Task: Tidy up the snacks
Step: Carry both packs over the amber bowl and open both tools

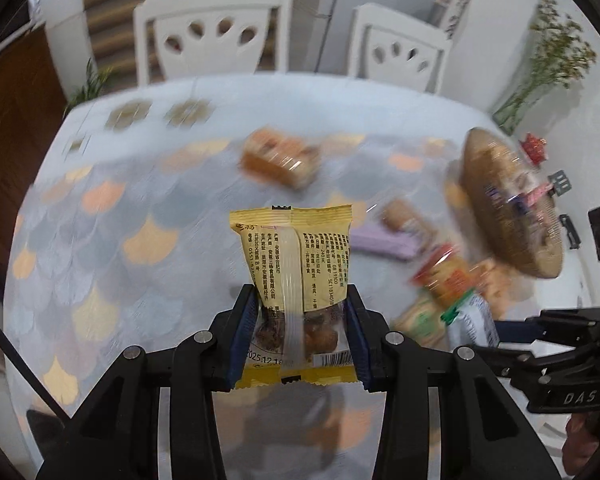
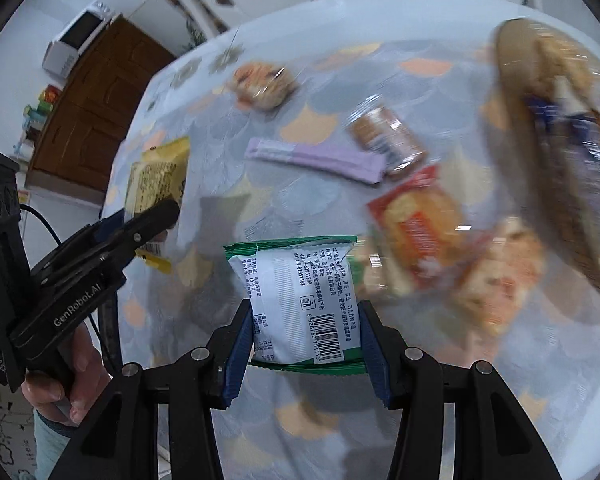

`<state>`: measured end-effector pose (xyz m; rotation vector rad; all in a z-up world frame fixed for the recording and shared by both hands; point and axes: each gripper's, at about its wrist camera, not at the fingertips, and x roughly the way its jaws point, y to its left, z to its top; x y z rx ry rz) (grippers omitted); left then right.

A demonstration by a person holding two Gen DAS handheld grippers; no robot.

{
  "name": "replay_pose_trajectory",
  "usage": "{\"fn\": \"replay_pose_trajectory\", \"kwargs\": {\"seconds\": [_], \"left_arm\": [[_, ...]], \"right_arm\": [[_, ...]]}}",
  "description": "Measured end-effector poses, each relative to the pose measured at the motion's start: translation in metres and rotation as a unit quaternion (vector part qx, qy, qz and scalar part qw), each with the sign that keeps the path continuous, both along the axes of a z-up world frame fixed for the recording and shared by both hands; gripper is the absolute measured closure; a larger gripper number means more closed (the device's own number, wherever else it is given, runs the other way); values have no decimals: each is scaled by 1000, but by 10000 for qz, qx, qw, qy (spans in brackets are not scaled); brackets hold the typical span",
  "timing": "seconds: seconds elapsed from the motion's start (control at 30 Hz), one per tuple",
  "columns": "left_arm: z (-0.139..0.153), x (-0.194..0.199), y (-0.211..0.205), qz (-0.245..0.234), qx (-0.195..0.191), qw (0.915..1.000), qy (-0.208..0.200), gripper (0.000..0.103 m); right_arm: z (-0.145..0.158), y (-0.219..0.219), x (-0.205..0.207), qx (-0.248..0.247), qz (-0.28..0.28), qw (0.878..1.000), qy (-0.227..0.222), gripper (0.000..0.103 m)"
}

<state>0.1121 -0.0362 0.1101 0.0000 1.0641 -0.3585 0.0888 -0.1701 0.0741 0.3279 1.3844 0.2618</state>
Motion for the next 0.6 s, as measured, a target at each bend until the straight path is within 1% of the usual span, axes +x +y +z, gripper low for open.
{"fn": "replay_pose_trajectory", "kwargs": {"seconds": [0.1, 0.23, 0.4, 0.53, 0.6], "left_arm": [[23, -1, -28, -179, -158, 9995, -191, 64], [47, -4, -74, -461, -326, 9978, -343, 64], [64, -8, -128, -840, -414, 9945, -471, 64], [69, -8, -167, -1103, -422, 9917, -505, 64], [71, -5, -185, -1193, -425, 9907, -497, 64]], "right_arm": [[20, -28, -7, 21, -208, 9996, -199, 54], [45, -79, -18, 11, -647, 9968, -473, 54], [65, -147, -27, 29, -1267, 9898, -657, 54], [77, -196, -31, 7, -1723, 9821, -761, 54], [81, -212, -33, -9, -1879, 9791, -782, 54]]}}
